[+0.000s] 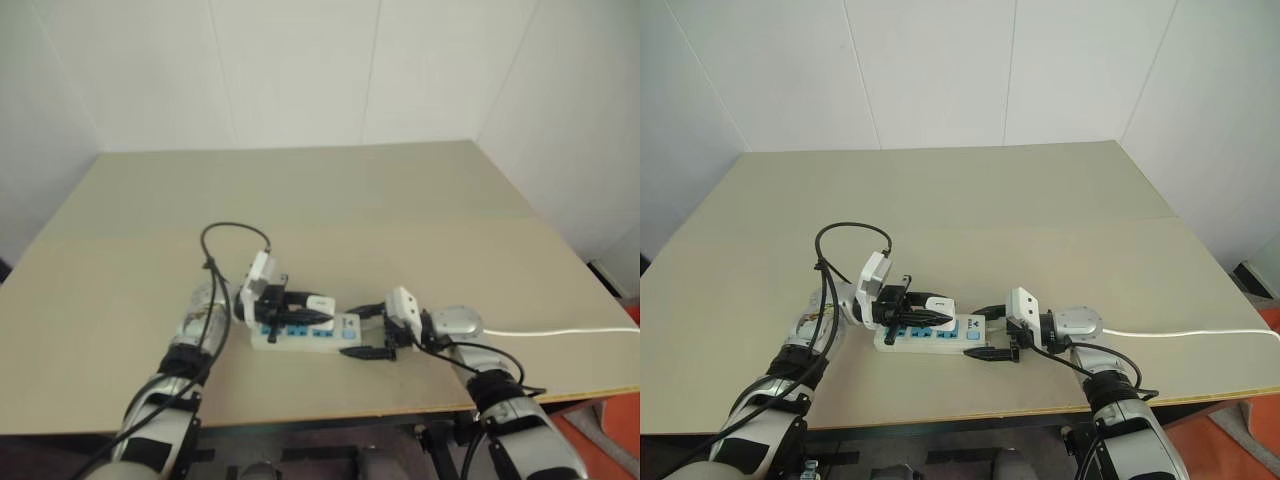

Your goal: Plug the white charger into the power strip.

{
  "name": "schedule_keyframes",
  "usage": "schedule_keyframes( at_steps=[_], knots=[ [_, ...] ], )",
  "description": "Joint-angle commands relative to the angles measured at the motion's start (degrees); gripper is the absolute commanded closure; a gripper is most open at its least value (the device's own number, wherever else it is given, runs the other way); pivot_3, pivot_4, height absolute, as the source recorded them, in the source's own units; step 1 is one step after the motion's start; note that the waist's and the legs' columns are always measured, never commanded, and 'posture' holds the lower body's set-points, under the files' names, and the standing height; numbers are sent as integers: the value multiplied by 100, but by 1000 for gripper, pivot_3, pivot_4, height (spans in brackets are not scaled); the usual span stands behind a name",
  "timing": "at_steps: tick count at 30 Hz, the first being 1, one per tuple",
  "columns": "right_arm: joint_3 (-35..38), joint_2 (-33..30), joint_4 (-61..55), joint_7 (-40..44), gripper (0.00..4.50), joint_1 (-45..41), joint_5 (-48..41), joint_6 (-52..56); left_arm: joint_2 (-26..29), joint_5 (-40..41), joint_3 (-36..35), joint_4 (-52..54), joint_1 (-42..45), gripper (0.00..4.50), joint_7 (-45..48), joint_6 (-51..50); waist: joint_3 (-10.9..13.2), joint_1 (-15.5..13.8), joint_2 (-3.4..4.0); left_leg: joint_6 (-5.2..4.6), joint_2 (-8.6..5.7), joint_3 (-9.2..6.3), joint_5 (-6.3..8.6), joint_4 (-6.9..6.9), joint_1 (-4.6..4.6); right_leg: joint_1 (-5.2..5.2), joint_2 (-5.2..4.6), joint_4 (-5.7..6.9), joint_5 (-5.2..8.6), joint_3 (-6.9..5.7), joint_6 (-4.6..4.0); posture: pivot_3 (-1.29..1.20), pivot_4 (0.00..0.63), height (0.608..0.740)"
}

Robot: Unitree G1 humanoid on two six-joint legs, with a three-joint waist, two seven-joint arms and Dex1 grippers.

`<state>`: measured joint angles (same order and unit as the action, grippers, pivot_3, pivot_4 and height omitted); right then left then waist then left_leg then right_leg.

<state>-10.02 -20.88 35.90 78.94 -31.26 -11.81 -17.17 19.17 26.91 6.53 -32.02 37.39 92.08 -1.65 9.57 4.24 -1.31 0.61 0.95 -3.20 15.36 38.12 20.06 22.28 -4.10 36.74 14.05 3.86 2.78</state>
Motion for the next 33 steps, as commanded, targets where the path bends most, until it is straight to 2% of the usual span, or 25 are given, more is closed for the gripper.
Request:
schedule_keyframes(
  at_steps=[1, 33],
  knots=[
    [-210, 103, -65, -2, 1087, 71, 175, 50, 25, -75, 29, 53, -49, 3489, 42, 129, 0, 0, 0, 0, 0, 0, 0, 0, 0, 0, 0, 0, 0, 0, 0, 0, 150, 740],
    [-249, 136, -78, -68, 1087, 92, 196, 66, -287, -515, -159, -844, -32, 3489, -97, 658, -1, -3, -1, 0, 0, 1, 0, -5, -2, -1, 2, -3, 0, 1, 0, 0, 150, 740]
  ],
)
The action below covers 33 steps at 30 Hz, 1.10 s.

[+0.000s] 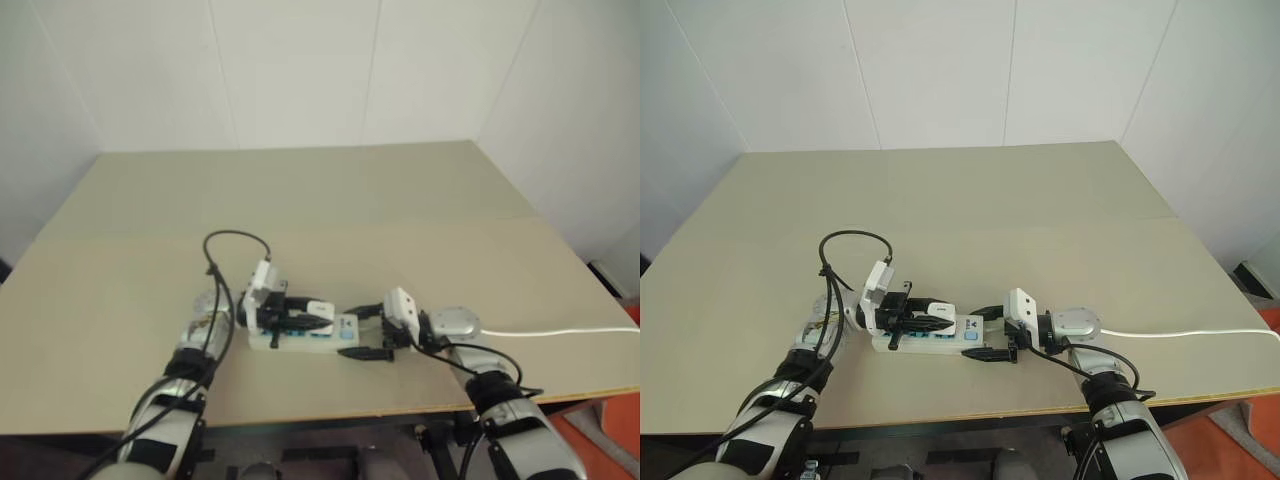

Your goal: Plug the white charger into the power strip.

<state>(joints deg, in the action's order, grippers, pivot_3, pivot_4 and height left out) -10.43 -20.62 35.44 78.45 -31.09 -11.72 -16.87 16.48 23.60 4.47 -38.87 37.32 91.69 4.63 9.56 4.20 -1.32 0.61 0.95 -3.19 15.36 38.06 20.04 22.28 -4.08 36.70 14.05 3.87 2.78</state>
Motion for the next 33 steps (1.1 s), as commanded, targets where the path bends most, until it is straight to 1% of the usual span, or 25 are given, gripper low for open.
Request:
schedule_keyframes(
  at_steps=[1, 5, 10, 17, 22, 30, 33],
  knots=[
    [-208, 111, -30, -20, 1087, 75, 190, 33, -26, -201, 56, -178, -38, 3489, -40, 36, -1, 0, 0, 0, 0, 0, 0, 0, 0, 0, 0, 0, 0, 0, 0, 0, 150, 740],
    [-202, 112, -30, -21, 1087, 71, 189, 33, 14, -145, 138, -112, -119, 3489, 68, -100, -2, 2, 0, 0, 0, 0, 0, -1, -1, 0, 1, 0, 0, 0, 0, 0, 150, 740],
    [-194, 106, -22, -22, 1087, 69, 196, 26, 203, -40, 339, 29, -196, 3489, 81, -166, -3, 15, 0, 0, 1, 1, 0, -8, -6, 0, 3, 0, 0, 4, 1, 0, 150, 740],
    [-192, 122, -3, -28, 1087, 72, 205, 5, 229, -134, 346, -72, -219, 3489, 81, -31, -3, 25, 1, 0, 5, 3, 0, -15, -13, 0, 8, -1, 0, 8, 0, 0, 150, 740],
    [-187, 130, 16, -49, 1087, 59, 217, -8, 157, -275, 220, -238, -191, 3489, -32, 112, -5, 26, 3, 0, 4, 4, 0, -16, -17, -2, 8, 0, 0, 10, 0, 0, 150, 740],
    [-180, 114, 67, -61, 1087, 54, 237, -41, 509, -570, 155, -724, -2, 3489, -159, 437, -16, 37, 1, 0, 5, 4, 0, -18, -25, -8, 11, 2, 1, 11, 1, 0, 150, 740],
    [-184, 133, 97, -75, 1087, 37, 251, -65, 609, -575, 130, -782, 14, 3489, -175, 419, -21, 75, 1, 0, 7, 3, 0, -18, -30, -12, 13, 2, 1, 12, 2, 0, 150, 740]
  ],
)
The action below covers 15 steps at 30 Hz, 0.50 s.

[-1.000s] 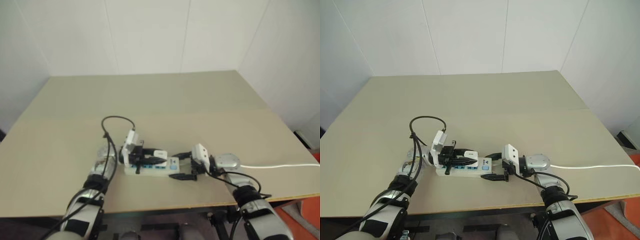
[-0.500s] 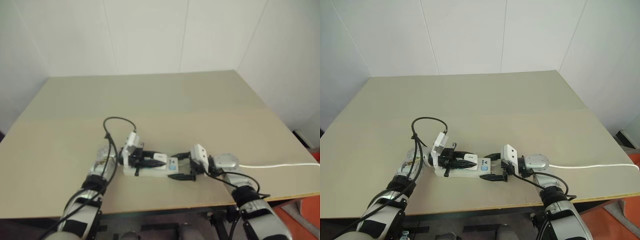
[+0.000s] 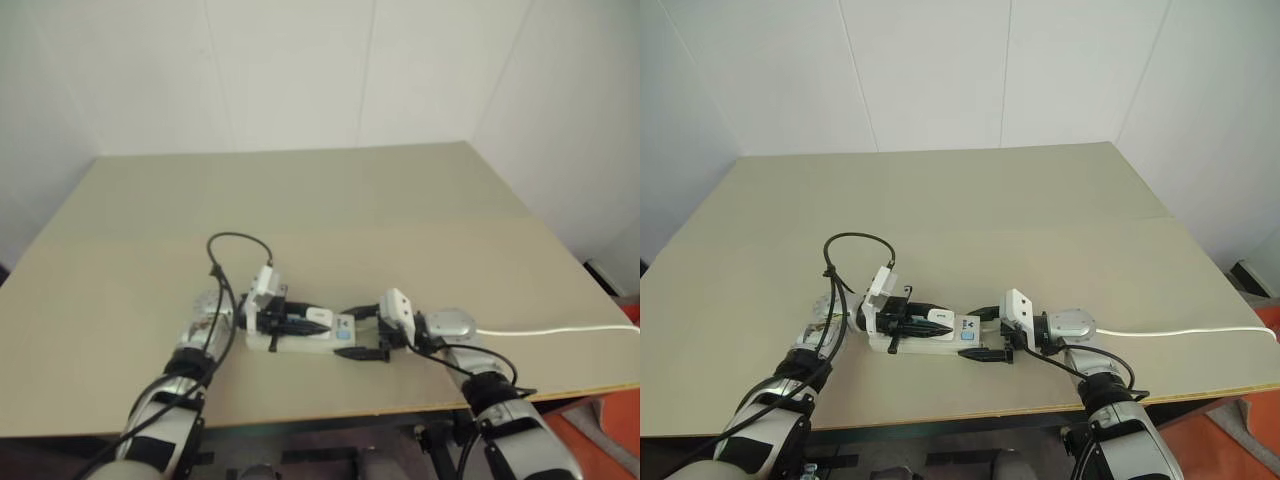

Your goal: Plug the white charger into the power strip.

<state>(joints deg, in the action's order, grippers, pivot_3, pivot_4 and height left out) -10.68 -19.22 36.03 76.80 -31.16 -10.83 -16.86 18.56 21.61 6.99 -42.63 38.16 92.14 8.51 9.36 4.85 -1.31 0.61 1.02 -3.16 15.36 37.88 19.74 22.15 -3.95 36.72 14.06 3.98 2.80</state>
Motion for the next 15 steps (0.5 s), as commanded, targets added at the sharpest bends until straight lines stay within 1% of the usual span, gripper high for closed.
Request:
schedule_keyframes(
  at_steps=[1, 10, 15],
  knots=[
    [-162, 2, 51, 85, 1087, 35, 168, -72, 430, -378, -126, -404, -81, 3489, -223, 51, -2, 20, 0, 0, 0, 0, 0, 0, 0, -1, 0, 0, 0, 0, 0, 0, 150, 740],
    [-186, 34, 152, 69, 1087, -14, 209, -155, 674, -387, -174, -418, -157, 3489, -270, 53, -2, 79, 0, 0, 7, -1, 0, -3, -5, -1, 10, 1, 0, 3, 1, 0, 150, 740],
    [-209, 29, 180, 67, 1087, -39, 213, -183, 809, -458, -82, -497, -221, 3489, -119, 34, -3, 86, 0, 0, 15, 1, 0, -5, -9, -1, 20, 0, 2, 8, 3, 0, 150, 740]
  ],
)
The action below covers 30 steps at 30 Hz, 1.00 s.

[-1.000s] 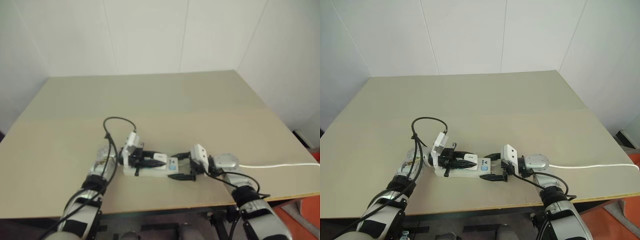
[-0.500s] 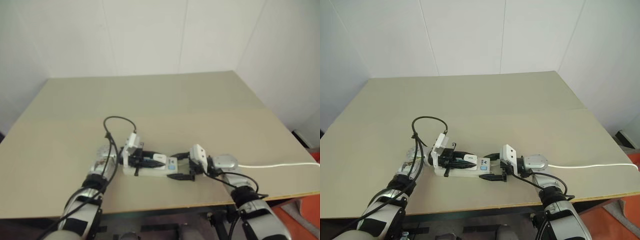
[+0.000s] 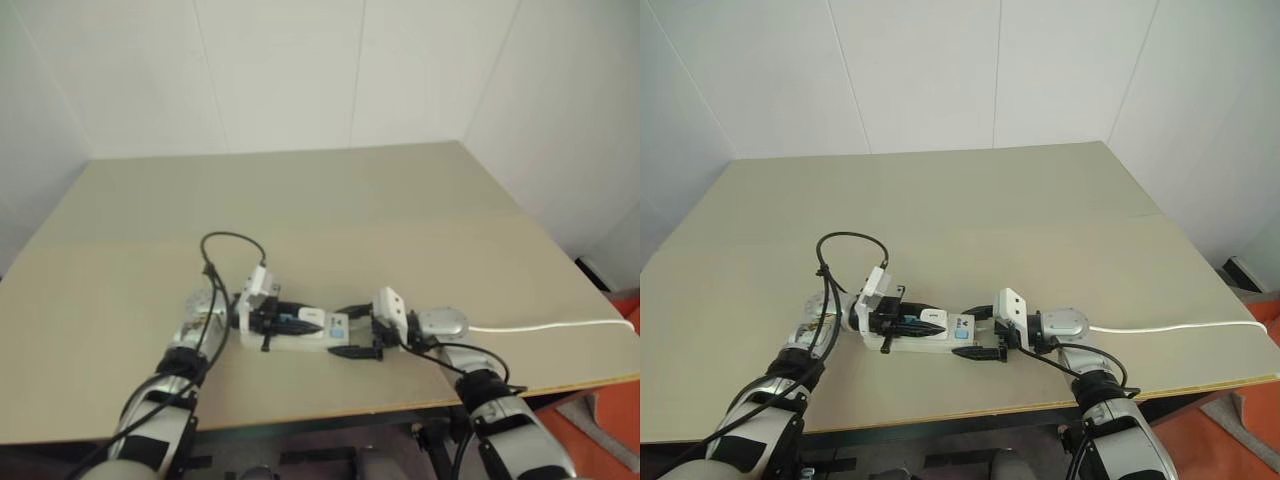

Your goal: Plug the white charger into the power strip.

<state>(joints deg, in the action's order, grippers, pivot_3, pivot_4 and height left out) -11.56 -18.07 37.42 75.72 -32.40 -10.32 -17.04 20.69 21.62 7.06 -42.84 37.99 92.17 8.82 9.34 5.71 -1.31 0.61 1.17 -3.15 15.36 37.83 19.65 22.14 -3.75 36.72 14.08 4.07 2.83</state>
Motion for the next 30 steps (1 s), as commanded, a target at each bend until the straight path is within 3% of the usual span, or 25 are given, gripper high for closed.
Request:
schedule_keyframes(
  at_steps=[1, 20, 24, 30],
  knots=[
    [-126, -83, 45, 173, 1087, 74, 161, -165, 609, -488, -54, -481, -241, 3489, -108, 11, -1, 1, 0, 0, 3, 0, 0, -1, -1, 0, 2, 0, 0, 0, 0, 0, 150, 740],
    [-180, -79, 51, 139, 1087, 54, 147, -191, 722, -773, 359, -581, -485, 3489, -334, 206, -22, -9, 10, 0, 52, 16, 2, -14, -27, -12, 47, -4, 11, 4, 8, 0, 150, 740],
    [-187, -70, 78, 123, 1087, 48, 164, -221, 720, -647, 372, -569, -437, 3489, -219, -243, -26, -9, 12, -1, 52, 17, 2, -14, -27, -12, 47, -4, 11, 4, 8, 0, 150, 740],
    [-192, -73, 103, 123, 1087, 36, 158, -232, 615, -326, 63, -282, -558, 1657, -133, -212, -51, -24, 53, -1, 52, 20, 3, -23, -29, -10, 46, -10, 15, 10, 6, 0, 150, 740]
  ],
)
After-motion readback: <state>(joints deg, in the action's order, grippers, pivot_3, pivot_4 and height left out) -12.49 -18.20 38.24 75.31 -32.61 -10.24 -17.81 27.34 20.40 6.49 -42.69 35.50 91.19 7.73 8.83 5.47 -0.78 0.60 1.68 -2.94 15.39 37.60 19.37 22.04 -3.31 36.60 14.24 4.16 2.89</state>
